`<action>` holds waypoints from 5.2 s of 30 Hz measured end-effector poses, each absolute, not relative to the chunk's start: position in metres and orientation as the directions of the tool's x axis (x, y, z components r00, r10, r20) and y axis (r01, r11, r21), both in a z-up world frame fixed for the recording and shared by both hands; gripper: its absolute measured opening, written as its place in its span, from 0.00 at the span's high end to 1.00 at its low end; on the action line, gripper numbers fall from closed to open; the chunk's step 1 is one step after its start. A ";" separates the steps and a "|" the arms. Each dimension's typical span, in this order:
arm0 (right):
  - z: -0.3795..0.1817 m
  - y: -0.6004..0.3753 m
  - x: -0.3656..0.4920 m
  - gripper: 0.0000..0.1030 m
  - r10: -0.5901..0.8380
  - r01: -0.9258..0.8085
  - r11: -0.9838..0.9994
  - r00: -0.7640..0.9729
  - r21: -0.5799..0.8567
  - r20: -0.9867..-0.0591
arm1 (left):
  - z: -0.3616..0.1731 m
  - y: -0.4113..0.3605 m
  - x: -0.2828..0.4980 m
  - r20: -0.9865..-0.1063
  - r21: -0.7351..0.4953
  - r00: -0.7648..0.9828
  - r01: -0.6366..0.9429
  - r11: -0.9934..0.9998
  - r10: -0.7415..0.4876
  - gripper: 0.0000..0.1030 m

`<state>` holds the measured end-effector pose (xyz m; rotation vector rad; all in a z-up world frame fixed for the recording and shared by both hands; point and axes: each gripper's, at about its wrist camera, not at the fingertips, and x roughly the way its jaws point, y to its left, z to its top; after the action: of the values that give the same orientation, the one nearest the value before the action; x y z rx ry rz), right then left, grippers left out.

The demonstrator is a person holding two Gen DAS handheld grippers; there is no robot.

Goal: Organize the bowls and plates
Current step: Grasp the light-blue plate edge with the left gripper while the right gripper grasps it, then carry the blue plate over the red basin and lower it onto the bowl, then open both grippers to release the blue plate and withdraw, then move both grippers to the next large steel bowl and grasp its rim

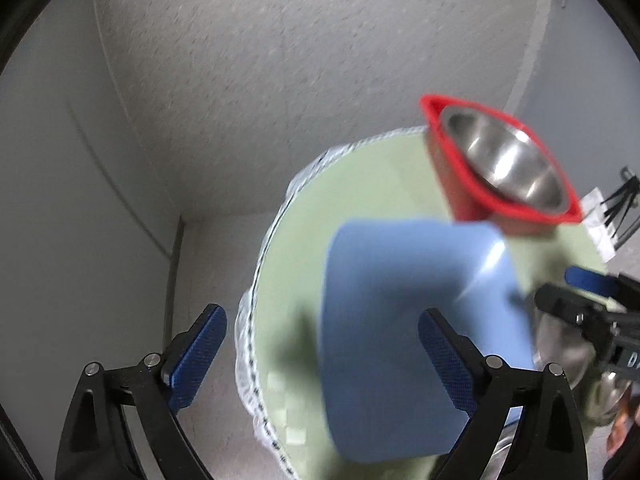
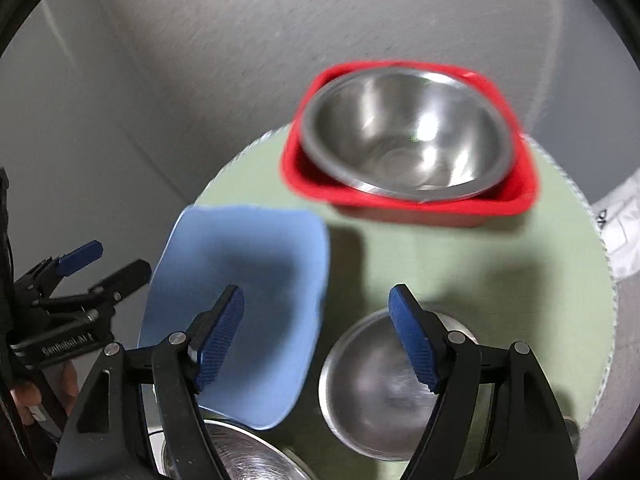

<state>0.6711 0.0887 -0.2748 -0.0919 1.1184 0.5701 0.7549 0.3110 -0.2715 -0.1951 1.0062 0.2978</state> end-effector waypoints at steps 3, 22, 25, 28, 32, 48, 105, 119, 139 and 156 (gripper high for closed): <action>-0.292 0.104 0.675 0.26 0.357 -0.489 0.852 0.286 0.185 -0.889 | -0.283 0.312 0.758 -0.868 -0.043 0.477 -0.346 0.937 0.136 0.10; -0.320 0.108 0.679 0.85 0.453 -0.496 0.804 0.150 0.329 -0.879 | -0.296 0.343 0.772 -0.868 -0.186 0.495 -0.365 0.912 0.021 0.82; -0.305 0.113 0.673 0.85 0.465 -0.517 0.792 0.166 0.325 -0.869 | -0.276 0.345 0.758 -0.849 -0.184 0.527 -0.370 0.911 0.043 0.82; -0.290 0.116 0.667 0.85 0.485 -0.532 0.780 0.183 0.329 -0.855 | -0.255 0.346 0.748 -0.823 -0.193 0.565 -0.371 0.908 0.056 0.82; -0.259 0.108 0.659 0.85 0.518 -0.557 0.762 0.218 0.331 -0.827 | -0.224 0.344 0.737 -0.781 -0.189 0.619 -0.360 0.914 0.082 0.82; -0.183 0.010 0.731 0.85 0.491 -0.451 0.845 0.442 0.287 -0.751 | -0.174 0.255 0.846 -0.706 -0.188 0.706 -0.120 0.975 -0.049 0.82; -0.158 -0.046 0.635 0.26 0.347 -0.255 0.938 0.649 0.236 -0.677 | -0.175 0.222 0.753 -0.665 -0.130 0.738 0.036 0.991 -0.114 0.04; -0.201 -0.110 0.550 0.26 0.252 -0.091 0.963 0.626 0.253 -0.738 | -0.192 0.140 0.673 -0.754 -0.068 0.621 0.252 0.965 -0.215 0.03; -0.317 -0.207 0.571 0.28 0.288 -0.090 0.957 0.380 0.275 -0.879 | -0.249 0.003 0.732 -0.907 0.015 0.418 0.132 0.991 -0.042 0.13; -0.346 -0.204 0.577 0.83 0.469 -0.211 0.880 0.251 0.425 -0.847 | -0.272 -0.015 0.761 -0.933 -0.082 0.346 0.059 0.995 -0.098 0.80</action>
<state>0.5770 -0.2043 -0.3462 0.2436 1.2348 0.4693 0.7609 -0.0146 -0.2725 -0.0360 1.2130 -0.1017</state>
